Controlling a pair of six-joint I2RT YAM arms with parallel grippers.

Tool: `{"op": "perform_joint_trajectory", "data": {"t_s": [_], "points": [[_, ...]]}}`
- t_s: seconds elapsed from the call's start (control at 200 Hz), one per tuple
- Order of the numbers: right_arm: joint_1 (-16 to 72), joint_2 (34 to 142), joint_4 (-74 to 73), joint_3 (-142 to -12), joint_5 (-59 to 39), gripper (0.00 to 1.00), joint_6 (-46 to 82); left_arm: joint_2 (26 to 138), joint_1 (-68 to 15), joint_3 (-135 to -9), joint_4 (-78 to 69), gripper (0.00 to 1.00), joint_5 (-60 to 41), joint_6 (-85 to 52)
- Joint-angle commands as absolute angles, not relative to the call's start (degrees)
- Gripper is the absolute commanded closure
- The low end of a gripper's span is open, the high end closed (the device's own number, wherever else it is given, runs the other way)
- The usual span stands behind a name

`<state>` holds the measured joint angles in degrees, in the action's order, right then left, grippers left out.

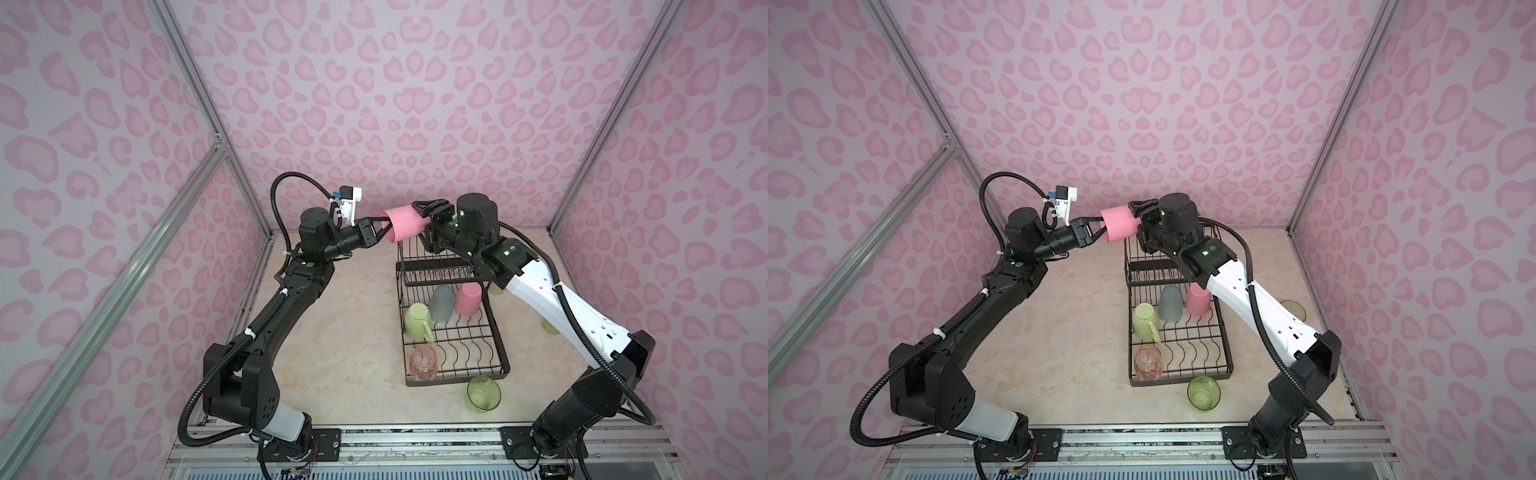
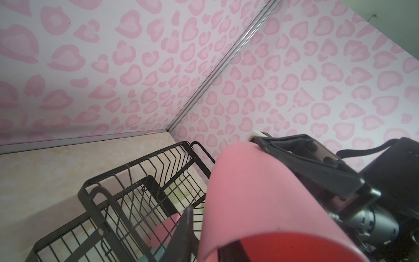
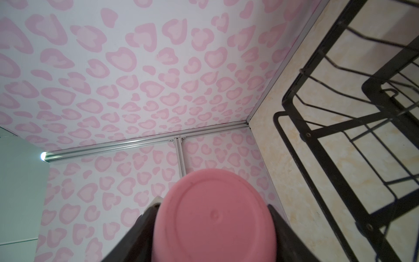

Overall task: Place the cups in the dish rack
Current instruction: 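Close the right gripper on the pink cup's base beside the left gripper, then carry the pink cup toward the rack with the right gripper while the left gripper withdraws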

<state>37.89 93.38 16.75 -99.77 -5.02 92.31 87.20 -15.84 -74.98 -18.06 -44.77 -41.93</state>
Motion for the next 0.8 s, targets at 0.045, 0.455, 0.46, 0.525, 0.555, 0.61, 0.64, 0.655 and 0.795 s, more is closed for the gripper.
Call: {"op": "perform_joint_trajectory", "data": {"t_s": [0.045, 0.455, 0.46, 0.525, 0.555, 0.61, 0.64, 0.655, 0.795], "points": [[37.8, 92.6, 14.9, -99.1, -3.6, 0.4, 90.2, 87.0, -15.7, -75.9, -18.6, 0.65, -45.0, -40.8], [37.2, 92.1, 15.4, -99.0, 2.9, 0.42, 84.1, 84.4, -15.5, -76.2, -9.1, 0.25, -43.4, -36.9], [37.2, 92.1, 15.4, -98.9, 3.0, 0.42, 84.1, 84.4, -15.6, -76.3, -8.7, 0.25, -43.3, -36.8], [37.2, 91.9, 15.4, -98.6, 5.1, 0.42, 82.5, 83.9, -15.4, -76.7, -5.8, 0.21, -42.8, -35.5], [37.1, 91.9, 15.3, -98.4, 6.0, 0.42, 81.4, 83.5, -15.3, -76.7, -4.6, 0.2, -42.5, -34.9], [37.1, 91.7, 15.5, -98.4, 7.6, 0.41, 79.6, 82.8, -15.2, -76.7, -2.4, 0.19, -41.7, -34.0], [37.0, 91.7, 15.7, -98.3, 8.7, 0.41, 78.6, 82.4, -15.2, -76.7, -1.0, 0.18, -41.1, -33.2], [37.0, 91.6, 15.7, -98.3, 9.2, 0.41, 78.1, 82.3, -15.1, -76.7, -0.3, 0.17, -40.7, -32.9], [36.9, 91.7, 15.4, -97.7, 13.2, 0.4, 72.6, 80.7, -14.6, -76.7, 5.6, 0.15, -37.8, -30.6]]}}
